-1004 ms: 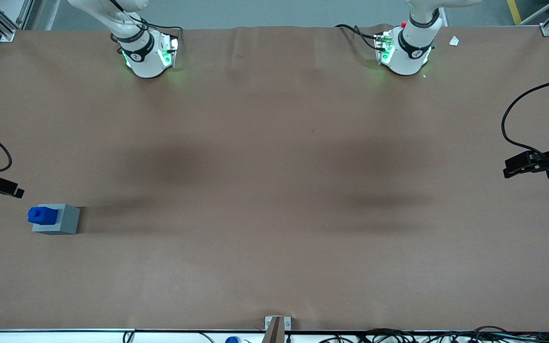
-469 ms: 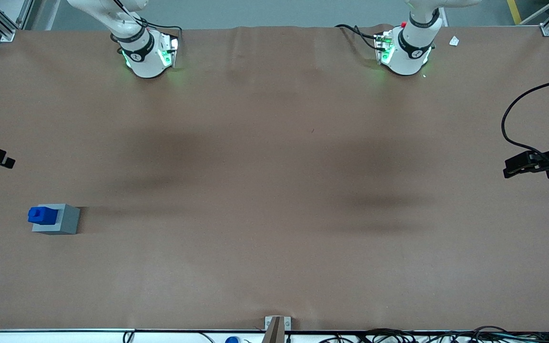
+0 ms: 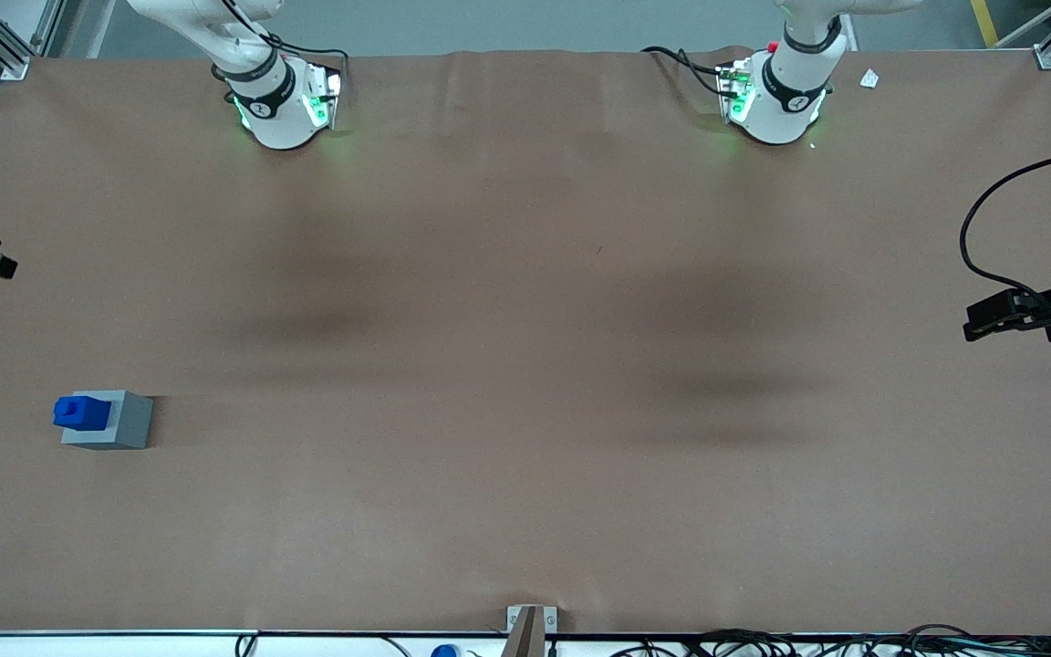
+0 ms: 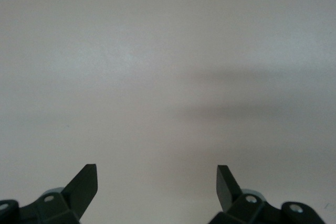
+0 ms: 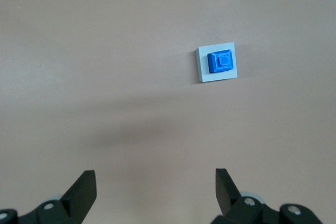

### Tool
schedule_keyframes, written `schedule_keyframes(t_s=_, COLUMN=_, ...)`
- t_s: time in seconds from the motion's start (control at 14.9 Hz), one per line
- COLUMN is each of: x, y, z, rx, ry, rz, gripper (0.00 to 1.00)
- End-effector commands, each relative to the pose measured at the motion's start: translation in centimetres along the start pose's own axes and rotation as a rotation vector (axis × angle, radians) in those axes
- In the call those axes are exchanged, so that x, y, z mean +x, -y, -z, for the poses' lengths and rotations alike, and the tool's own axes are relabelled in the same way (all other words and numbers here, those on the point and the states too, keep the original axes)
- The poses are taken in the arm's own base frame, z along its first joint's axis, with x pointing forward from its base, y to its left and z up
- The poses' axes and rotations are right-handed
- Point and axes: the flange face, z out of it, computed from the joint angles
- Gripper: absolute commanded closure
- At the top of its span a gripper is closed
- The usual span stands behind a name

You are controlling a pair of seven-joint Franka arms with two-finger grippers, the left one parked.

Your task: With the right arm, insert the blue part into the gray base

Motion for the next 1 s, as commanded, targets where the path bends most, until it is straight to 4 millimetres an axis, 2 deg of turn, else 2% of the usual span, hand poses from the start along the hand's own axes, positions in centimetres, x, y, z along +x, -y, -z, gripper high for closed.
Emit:
schedule_keyframes(t_s=0.0, x=-3.2, y=1.3, z=0.0, rx=-0.01, ry=-0.006, rz=0.003, gripper=0.0)
schedule_keyframes(t_s=0.27, x=-5.8, y=2.9, z=0.5, rx=-0.013, ry=-0.018, rz=0.034, gripper=0.0)
schedule_keyframes(t_s=0.47, x=-6.5, y=4.0, z=1.6, rx=-0.014, ry=-0.036, rz=0.058, gripper=0.0)
schedule_keyframes(t_s=0.8, x=-7.2, y=7.3, z=1.7, rx=-0.018, ry=-0.019, rz=0.105, gripper=0.0)
schedule_keyframes(t_s=0.94, x=-7.1, y=7.0, z=2.1, rx=-0.016, ry=-0.024, rz=0.087, gripper=0.0)
